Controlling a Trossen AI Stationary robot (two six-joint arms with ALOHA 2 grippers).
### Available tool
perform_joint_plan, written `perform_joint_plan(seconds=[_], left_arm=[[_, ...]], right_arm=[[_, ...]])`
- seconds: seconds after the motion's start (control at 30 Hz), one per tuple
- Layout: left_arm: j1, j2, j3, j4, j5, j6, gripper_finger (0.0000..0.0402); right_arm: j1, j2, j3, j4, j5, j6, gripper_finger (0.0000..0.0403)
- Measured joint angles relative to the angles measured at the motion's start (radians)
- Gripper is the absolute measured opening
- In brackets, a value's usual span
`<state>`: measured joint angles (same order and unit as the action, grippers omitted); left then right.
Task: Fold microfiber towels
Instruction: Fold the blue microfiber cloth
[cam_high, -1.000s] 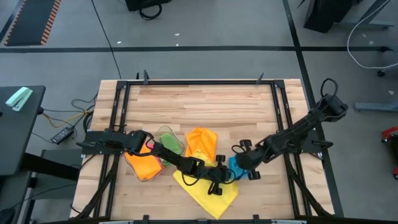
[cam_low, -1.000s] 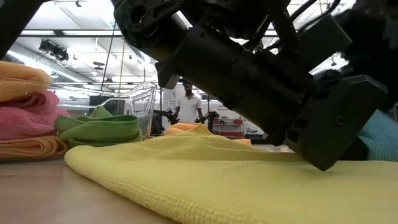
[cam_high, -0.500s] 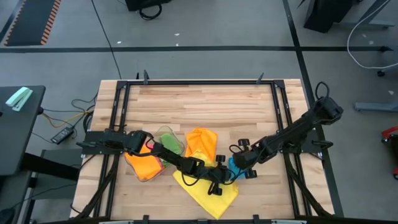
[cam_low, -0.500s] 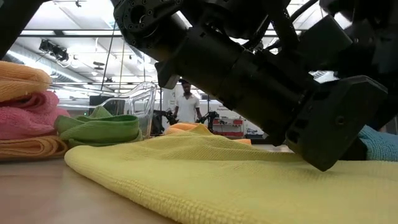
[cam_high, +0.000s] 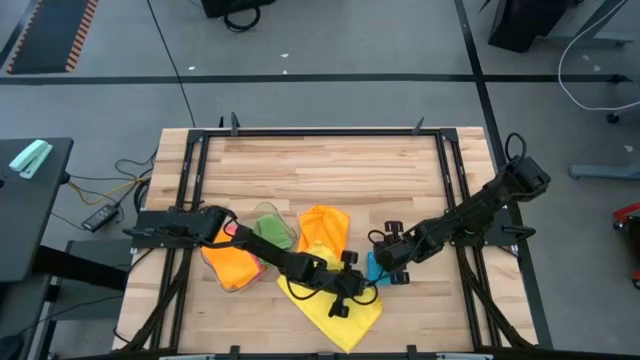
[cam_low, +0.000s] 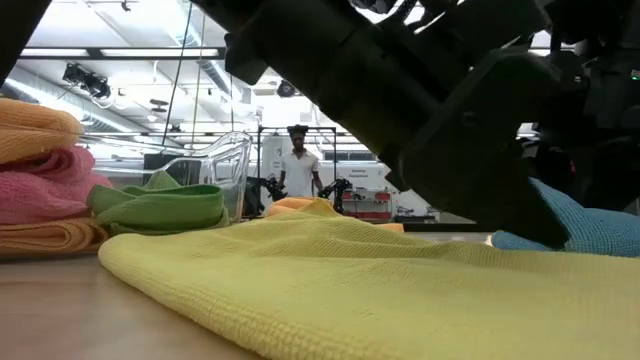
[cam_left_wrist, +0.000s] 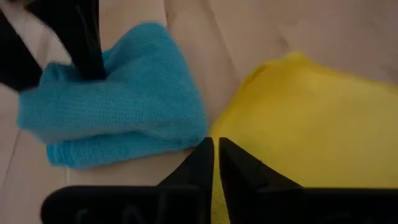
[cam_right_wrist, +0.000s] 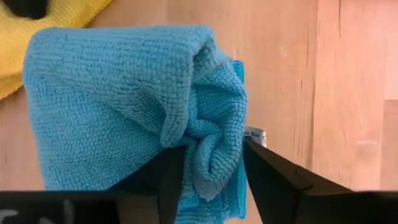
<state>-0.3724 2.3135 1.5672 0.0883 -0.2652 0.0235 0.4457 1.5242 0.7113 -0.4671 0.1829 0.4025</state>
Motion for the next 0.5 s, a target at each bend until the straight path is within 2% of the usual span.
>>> perform_joint_plan(seconds=[0.13, 0.3, 0.5], left_arm=[[-0.004, 0.000, 0.000, 0.029, -0.003, 0.010, 0.0026], [0.000, 0.000, 0.000, 0.179, -0.016, 0.010, 0.0032], [0.046, 0.010, 0.003, 0.211, -0.099, 0.002, 0.0035]], right_arm=[[0.000, 0.000, 0.000, 0.000, 0.000, 0.007, 0.0185], [0.000, 0.000, 0.000, 0.002, 0.000, 0.010, 0.0191], [0.002, 0.000, -0.001, 0.005, 0.003, 0.006, 0.0191]])
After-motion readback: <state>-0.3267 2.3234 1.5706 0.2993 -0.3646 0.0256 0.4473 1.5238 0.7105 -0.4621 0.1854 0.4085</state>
